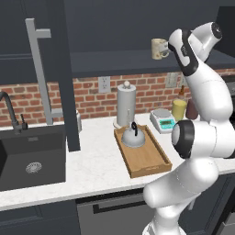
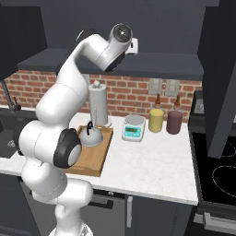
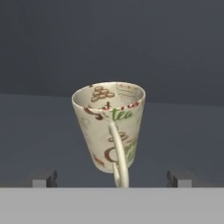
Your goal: Pick the kettle from the counter and place it on the tray. Then pick the mug from the cabinet and place it on the tray. Then close the cabinet doors.
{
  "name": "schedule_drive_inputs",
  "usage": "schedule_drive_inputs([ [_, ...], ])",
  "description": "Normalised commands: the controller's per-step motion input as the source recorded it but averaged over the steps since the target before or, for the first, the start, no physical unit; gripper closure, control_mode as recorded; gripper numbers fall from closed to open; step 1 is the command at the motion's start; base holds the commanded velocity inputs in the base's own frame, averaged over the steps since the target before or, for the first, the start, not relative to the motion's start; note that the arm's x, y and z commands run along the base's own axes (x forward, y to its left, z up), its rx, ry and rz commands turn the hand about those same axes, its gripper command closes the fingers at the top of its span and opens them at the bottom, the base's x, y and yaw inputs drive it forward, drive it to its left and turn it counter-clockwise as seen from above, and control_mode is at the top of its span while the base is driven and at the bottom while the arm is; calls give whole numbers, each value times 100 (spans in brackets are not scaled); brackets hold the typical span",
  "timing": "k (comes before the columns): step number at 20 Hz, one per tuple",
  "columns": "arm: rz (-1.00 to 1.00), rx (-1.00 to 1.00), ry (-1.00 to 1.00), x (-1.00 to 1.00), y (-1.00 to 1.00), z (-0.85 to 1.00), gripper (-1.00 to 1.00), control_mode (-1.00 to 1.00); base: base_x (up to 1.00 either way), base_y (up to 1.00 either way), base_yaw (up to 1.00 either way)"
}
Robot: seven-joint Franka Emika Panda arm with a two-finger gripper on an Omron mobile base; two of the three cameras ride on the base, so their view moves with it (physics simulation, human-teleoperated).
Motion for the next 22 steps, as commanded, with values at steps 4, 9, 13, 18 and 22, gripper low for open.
schedule_drive_inputs([
  [4, 1, 0, 0, 6, -1, -3, -100, -100, 0, 0, 0],
  [9, 2, 0, 0, 9, 0, -6, -100, -100, 0, 0, 0],
  [13, 3, 0, -2, 9, 0, -4, -100, -100, 0, 0, 0],
  [18, 4, 0, -1, 6, 0, -1, -100, -100, 0, 0, 0],
  [22, 3, 0, 0, 6, 0, 0, -100, -100, 0, 0, 0],
])
